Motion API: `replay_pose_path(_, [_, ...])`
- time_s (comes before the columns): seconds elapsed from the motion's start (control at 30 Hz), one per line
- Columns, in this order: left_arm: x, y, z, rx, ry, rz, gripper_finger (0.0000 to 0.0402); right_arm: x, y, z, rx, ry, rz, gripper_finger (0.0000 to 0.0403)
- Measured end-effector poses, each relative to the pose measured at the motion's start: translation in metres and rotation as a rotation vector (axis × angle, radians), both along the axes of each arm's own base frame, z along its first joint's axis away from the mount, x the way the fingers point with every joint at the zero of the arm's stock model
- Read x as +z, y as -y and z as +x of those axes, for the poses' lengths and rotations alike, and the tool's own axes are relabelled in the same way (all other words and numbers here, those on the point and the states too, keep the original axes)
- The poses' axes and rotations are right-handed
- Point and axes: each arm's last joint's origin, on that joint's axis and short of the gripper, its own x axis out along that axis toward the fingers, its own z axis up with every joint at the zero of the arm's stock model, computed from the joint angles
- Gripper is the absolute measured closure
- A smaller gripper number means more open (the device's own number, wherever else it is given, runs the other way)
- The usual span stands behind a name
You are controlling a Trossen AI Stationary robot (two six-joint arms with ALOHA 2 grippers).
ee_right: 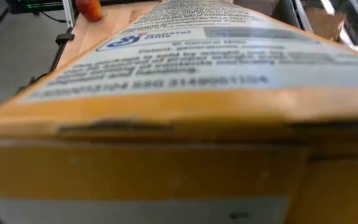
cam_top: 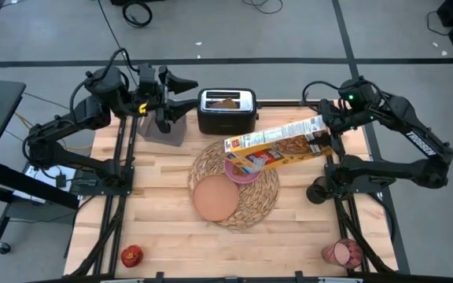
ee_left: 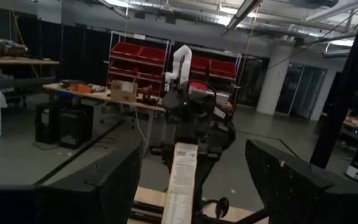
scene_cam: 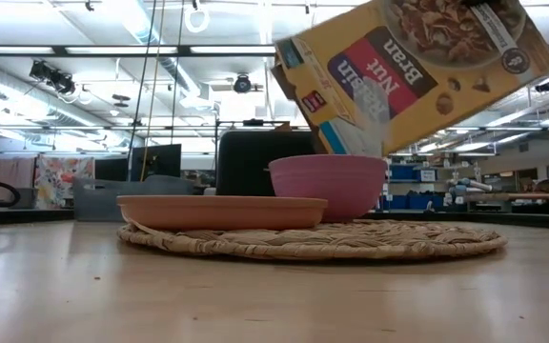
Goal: Arrange a breakfast setting
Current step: Pour the cereal from the cereal box into the pink bowl on the brown placemat
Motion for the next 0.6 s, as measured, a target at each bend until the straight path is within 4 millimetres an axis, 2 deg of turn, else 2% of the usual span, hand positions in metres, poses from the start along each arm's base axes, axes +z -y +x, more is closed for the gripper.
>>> replay_pose_path(0.3, [-0.001,0.001,-0.001,-0.018,-0.013,0.007,0.0111,0.011,-0.001,0.014,0.058,-0.041,-0.068,0.0176])
replay_pose_path(0.6, [-0.009,0.001,0.000,-0.022,-0.088,-0.035,0.0111,0.016,0.003,0.042,0.140,-0.118,-0.138,0.0176])
